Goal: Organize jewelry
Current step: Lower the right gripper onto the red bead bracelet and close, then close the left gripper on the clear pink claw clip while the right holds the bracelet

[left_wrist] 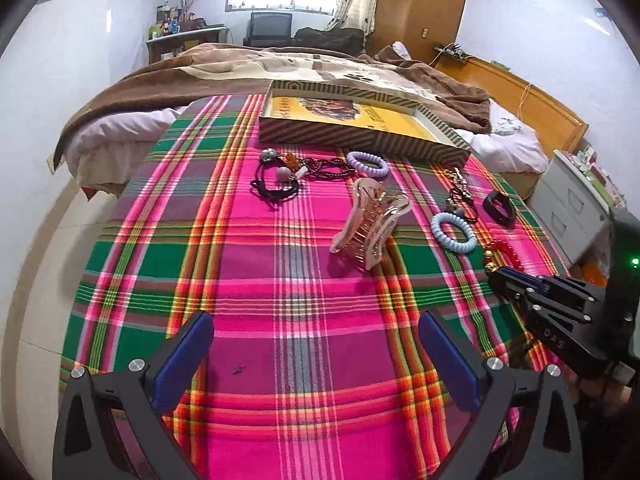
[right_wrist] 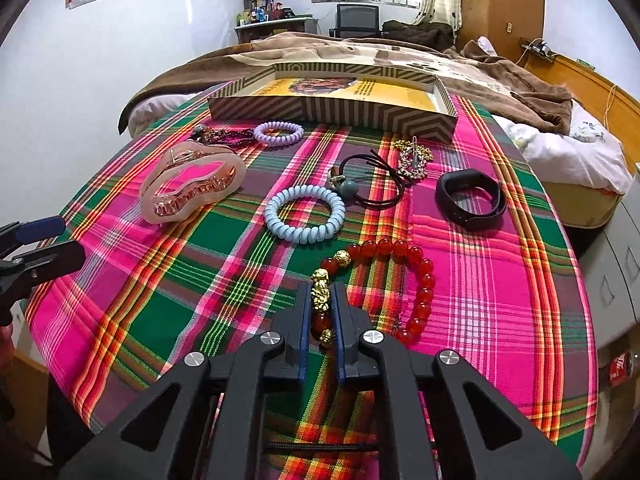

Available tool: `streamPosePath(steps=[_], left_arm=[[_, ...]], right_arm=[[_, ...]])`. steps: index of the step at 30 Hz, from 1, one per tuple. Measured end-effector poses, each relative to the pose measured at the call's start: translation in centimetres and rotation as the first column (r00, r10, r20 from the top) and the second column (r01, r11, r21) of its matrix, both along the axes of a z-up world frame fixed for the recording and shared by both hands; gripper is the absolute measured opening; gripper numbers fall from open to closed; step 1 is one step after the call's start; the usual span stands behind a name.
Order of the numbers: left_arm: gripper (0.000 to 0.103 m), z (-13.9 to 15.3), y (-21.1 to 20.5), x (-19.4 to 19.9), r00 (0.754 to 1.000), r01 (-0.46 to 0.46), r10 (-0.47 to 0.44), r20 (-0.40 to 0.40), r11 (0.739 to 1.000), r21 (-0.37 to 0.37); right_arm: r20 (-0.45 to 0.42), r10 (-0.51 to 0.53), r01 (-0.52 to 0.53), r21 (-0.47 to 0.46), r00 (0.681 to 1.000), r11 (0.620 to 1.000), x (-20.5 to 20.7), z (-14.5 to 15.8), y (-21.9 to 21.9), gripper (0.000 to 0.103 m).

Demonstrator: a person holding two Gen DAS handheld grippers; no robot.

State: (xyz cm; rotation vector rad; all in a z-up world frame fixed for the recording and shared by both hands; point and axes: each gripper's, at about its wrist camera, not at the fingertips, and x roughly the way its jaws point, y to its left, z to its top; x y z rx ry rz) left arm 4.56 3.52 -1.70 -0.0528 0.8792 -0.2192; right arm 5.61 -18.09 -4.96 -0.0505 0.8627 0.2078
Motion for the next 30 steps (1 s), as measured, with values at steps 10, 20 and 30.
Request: streamPosePath(steps=[10,20,30], left_arm=[[0.100,0.0,-1.6,2.0,0.999,0.038,-0.038,-0.020,0.999,0.012],[0.086,-0.5,-3.6,5.9,0.999,0.032,-0.032,0.006,0.998,0.051],[0.035,-1.3,-5.3,7.9,0.996,0.085,-0.083,-0.037,0.995,0.050]], right_arm=[[0.111,-0.025,0.016,0.081,0.993,0.997,-1.3,3.5,-1.8,0.009],[0.187,-0.064,0.043,0.116,0.980,0.992,-1.8,6.3,-3.6,0.009],[0.188,-0.075,0.045,0.159,0.979,0.986,-1.1,6.5,-4.6,0.009]])
